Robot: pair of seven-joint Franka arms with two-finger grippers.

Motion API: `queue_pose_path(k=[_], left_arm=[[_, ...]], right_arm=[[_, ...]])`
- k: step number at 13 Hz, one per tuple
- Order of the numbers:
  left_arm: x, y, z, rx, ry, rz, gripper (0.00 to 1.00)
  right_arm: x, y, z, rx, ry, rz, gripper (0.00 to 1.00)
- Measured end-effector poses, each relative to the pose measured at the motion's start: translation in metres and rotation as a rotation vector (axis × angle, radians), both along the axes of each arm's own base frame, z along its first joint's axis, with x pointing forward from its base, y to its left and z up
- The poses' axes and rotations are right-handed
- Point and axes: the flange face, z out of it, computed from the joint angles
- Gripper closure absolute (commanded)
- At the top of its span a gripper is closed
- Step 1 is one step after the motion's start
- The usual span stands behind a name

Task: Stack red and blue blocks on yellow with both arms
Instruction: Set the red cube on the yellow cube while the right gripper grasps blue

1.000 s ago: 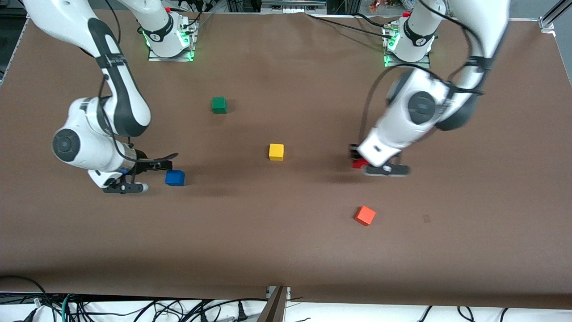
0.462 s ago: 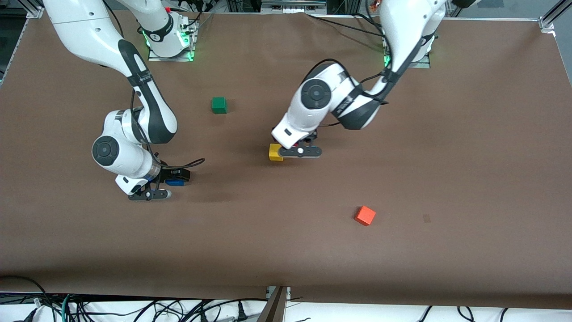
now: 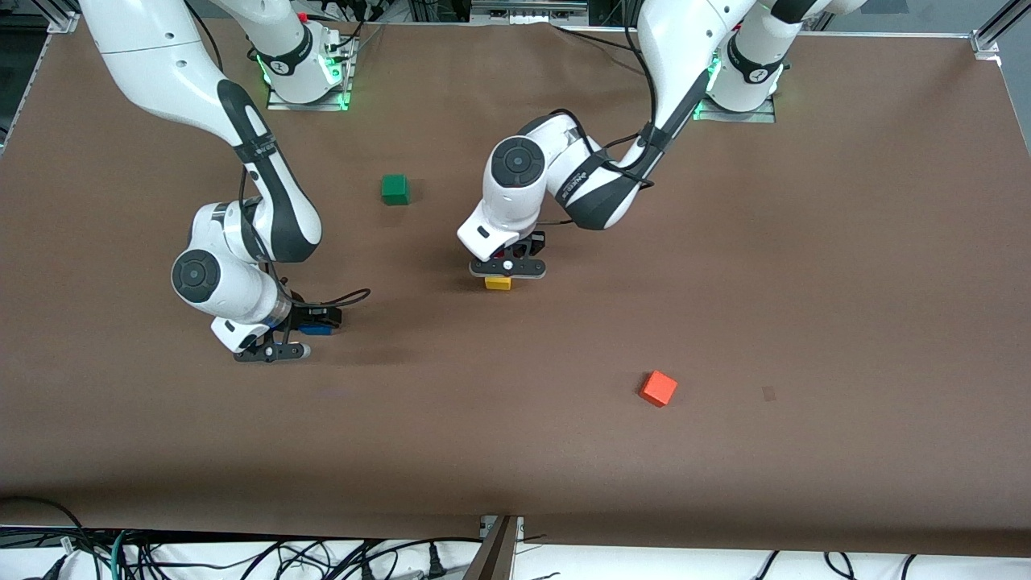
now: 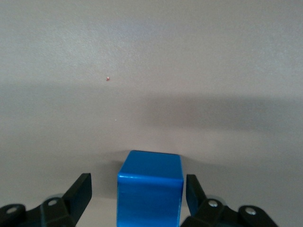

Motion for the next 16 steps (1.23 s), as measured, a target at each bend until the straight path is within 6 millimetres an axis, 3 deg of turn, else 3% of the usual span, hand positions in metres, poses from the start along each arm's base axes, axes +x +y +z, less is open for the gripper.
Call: queue_pose_path(k=[2, 6, 8, 11, 14, 16], left_arm=[[-0.002, -0.006, -0.007, 0.002, 0.007, 0.008, 0.99], [0.002, -0.009, -0.011, 0.010, 0.012, 0.040, 0.98], [0.007, -0.008, -0.006, 0.011, 0.007, 0.046, 0.98], [0.014, -0.003, -0.006, 0.019, 0.000, 0.057, 0.97], [0.016, -0.006, -0.011, 0.021, -0.002, 0.057, 0.97], [0.014, -0.013, -0.013, 0.030, -0.013, 0.048, 0.91]], right_arm=[[0.000, -0.001, -0.001, -0.002, 0.001, 0.000, 0.70], [0.006, -0.001, 0.010, -0.012, 0.012, 0.015, 0.75], [0.020, 0.004, 0.044, -0.010, 0.061, 0.029, 0.74], [0.036, 0.011, 0.117, -0.002, 0.104, 0.045, 0.74], [0.032, 0.018, 0.165, 0.006, 0.106, 0.061, 0.74], [0.024, 0.025, 0.192, 0.009, 0.104, 0.076, 0.74]])
